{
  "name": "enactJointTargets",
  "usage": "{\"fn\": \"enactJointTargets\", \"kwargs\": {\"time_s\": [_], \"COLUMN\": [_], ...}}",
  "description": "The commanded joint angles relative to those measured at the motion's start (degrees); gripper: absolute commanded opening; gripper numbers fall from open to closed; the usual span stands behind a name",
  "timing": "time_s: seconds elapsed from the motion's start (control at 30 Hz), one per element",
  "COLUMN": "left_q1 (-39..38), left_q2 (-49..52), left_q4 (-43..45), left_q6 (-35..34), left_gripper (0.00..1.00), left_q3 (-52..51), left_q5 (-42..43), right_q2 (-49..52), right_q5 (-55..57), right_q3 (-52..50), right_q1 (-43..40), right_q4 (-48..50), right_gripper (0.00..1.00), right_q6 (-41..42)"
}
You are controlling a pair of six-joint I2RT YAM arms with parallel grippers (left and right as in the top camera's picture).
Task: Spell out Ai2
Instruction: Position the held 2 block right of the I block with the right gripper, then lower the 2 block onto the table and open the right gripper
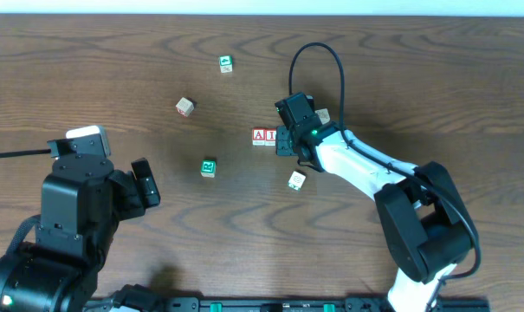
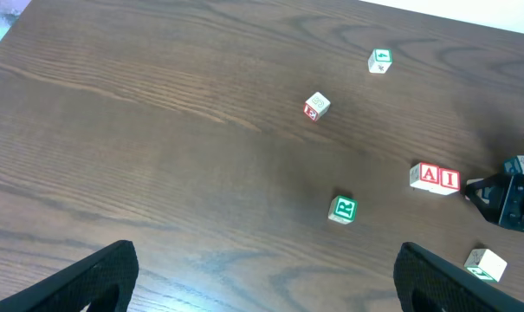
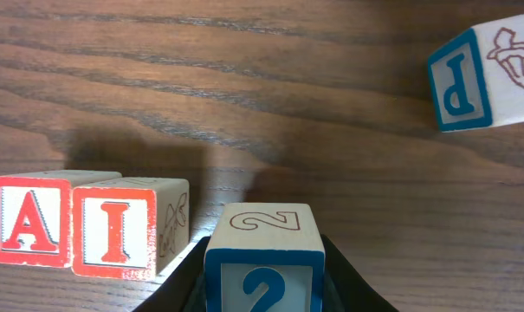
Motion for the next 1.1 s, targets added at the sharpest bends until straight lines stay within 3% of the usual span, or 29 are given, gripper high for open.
{"fn": "enactJointTargets", "kwargs": {"time_s": [0.0,0.57,0.87,1.07], "left_q1": [0.3,0.3,0.3,0.3], "left_q2": [0.1,0.1,0.1,0.1], "left_q4": [-0.2,-0.2,-0.2,-0.2], "left_q6": [-0.4,-0.4,-0.4,-0.4], "left_gripper": [0.95,0.95,0.95,0.95], "left_q3": [0.8,0.8,0.8,0.8], "left_q5": [-0.9,-0.9,-0.9,-0.9], "right_q2": [1.8,2.3,2.2,2.2], "right_q5": [-0.8,-0.8,-0.7,0.9], "right_q3": [-0.3,-0.3,-0.3,-0.3], "right_q1": [0.2,0.2,0.2,0.2], "right_q4": [0.2,0.8,1.7,3.4], "right_gripper": [0.14,0.27,0.38,0.37], "right_q6": [0.9,0.8,0.8,0.2]}}
